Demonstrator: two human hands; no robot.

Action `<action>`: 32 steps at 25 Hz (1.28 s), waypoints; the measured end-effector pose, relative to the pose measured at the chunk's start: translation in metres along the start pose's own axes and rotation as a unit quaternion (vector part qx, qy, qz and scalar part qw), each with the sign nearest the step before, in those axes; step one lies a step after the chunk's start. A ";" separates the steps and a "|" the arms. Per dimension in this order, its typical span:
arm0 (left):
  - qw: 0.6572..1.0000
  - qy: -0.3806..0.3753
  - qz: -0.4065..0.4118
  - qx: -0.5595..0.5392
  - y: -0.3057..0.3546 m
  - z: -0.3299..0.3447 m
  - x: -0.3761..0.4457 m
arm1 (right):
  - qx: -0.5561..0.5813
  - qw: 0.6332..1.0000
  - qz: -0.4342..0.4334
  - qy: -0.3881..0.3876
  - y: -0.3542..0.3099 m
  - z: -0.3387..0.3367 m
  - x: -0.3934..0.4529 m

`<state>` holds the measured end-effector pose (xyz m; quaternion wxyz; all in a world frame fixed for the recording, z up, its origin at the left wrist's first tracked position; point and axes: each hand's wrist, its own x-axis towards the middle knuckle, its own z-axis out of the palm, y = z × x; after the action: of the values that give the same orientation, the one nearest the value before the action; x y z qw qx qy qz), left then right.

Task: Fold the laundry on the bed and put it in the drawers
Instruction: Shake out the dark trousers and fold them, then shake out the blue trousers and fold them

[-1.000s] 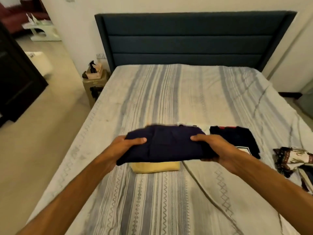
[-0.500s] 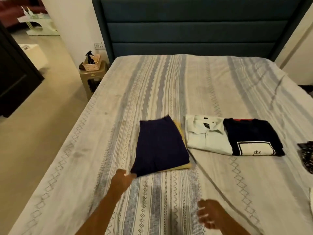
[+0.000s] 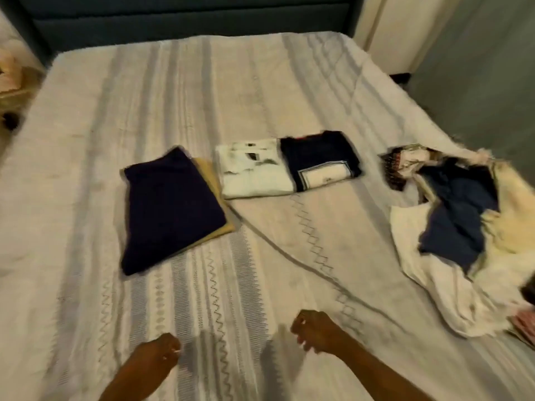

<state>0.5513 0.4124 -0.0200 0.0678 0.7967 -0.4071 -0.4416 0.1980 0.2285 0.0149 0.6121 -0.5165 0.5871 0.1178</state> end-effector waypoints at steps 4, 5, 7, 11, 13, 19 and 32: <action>0.998 -0.013 0.037 0.055 0.099 0.013 0.018 | -0.114 0.989 -0.080 0.039 0.032 -0.084 -0.015; 0.996 -0.013 0.046 0.072 0.133 0.024 0.026 | -0.138 0.985 -0.084 0.056 0.047 -0.114 -0.018; 0.996 -0.012 0.058 0.063 0.207 0.055 0.044 | -0.184 0.972 -0.100 0.108 0.083 -0.182 -0.019; 0.989 -0.021 0.144 0.024 0.357 0.140 0.079 | -0.262 0.915 -0.110 0.287 0.157 -0.317 -0.015; 0.986 -0.039 0.164 -0.014 0.428 0.190 0.098 | -0.309 0.877 -0.095 0.355 0.192 -0.381 -0.009; 0.966 -0.055 0.246 -0.050 0.572 0.296 0.147 | -0.389 0.865 -0.063 0.311 0.226 -0.471 0.027; 0.930 0.110 0.214 0.279 0.638 0.350 0.155 | -0.478 0.834 -0.117 0.247 0.199 -0.447 0.039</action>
<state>-0.0466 -0.0297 -0.0323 -0.0197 0.7208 -0.6647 -0.1953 -0.2077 -0.0467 -0.0163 0.1322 -0.8216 0.5246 0.1798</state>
